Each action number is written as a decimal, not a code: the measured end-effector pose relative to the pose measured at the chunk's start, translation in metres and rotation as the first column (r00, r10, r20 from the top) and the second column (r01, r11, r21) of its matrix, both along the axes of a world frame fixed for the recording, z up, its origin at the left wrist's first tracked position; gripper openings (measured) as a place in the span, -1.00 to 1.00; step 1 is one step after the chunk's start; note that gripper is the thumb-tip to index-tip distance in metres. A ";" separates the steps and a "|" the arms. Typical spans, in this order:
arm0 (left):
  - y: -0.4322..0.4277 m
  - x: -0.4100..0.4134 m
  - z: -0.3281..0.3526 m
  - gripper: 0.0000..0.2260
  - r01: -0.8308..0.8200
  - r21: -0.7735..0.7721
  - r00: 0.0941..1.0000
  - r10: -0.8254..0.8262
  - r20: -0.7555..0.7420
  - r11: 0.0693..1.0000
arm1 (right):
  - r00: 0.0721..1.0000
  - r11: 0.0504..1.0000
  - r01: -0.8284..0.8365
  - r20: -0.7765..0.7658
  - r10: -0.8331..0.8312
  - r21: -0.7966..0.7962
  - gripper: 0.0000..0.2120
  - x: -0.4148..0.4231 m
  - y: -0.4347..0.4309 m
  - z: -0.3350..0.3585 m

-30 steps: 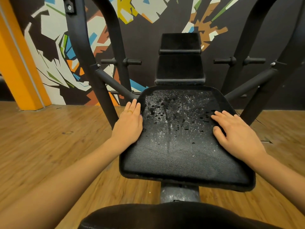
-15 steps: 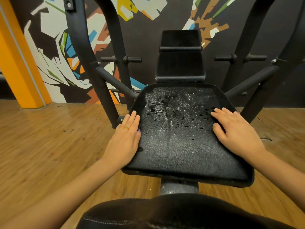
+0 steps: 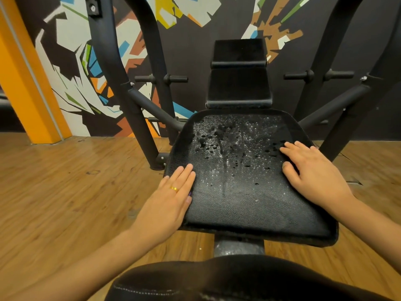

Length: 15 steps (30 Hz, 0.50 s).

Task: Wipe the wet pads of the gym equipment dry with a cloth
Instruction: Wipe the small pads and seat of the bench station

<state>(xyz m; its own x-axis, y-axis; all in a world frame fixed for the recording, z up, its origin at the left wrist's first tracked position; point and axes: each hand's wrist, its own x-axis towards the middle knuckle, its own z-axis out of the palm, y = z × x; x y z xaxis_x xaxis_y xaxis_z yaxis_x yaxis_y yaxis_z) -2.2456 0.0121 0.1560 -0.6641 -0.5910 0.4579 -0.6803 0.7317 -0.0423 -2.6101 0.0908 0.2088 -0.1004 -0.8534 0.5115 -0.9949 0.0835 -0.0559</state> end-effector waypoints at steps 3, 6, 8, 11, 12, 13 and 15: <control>-0.003 -0.008 0.009 -0.50 0.115 -0.040 0.987 -0.110 0.116 0.993 | 1.000 1.000 -0.005 -0.001 0.005 0.001 -0.46 0.001 -0.001 0.000; 0.003 -0.032 0.015 -0.50 0.251 -0.021 0.949 -0.242 0.204 0.968 | 1.000 1.000 -0.001 0.000 0.001 0.002 -0.53 0.001 0.001 0.000; 0.009 -0.052 0.016 -0.49 0.306 -0.022 0.929 -0.293 0.227 0.952 | 1.000 1.000 0.000 0.007 0.000 -0.004 -0.54 0.003 0.002 0.001; 0.012 -0.054 0.015 -0.49 0.332 0.018 0.909 -0.326 0.259 0.943 | 1.000 1.000 -0.002 0.012 0.002 -0.004 -0.54 0.004 0.002 0.003; 0.009 -0.046 0.016 -0.49 0.340 0.035 0.901 -0.335 0.276 0.940 | 1.000 1.000 -0.003 0.010 0.003 -0.005 -0.54 0.004 0.002 0.003; 0.006 -0.036 0.018 -0.49 0.344 0.051 0.891 -0.343 0.296 0.938 | 1.000 1.000 -0.001 0.010 0.001 -0.007 -0.54 0.004 0.002 0.003; 0.000 -0.020 0.021 -0.49 0.342 0.055 0.883 -0.341 0.322 0.938 | 1.000 1.000 0.000 0.013 0.000 -0.008 -0.53 0.005 0.002 0.002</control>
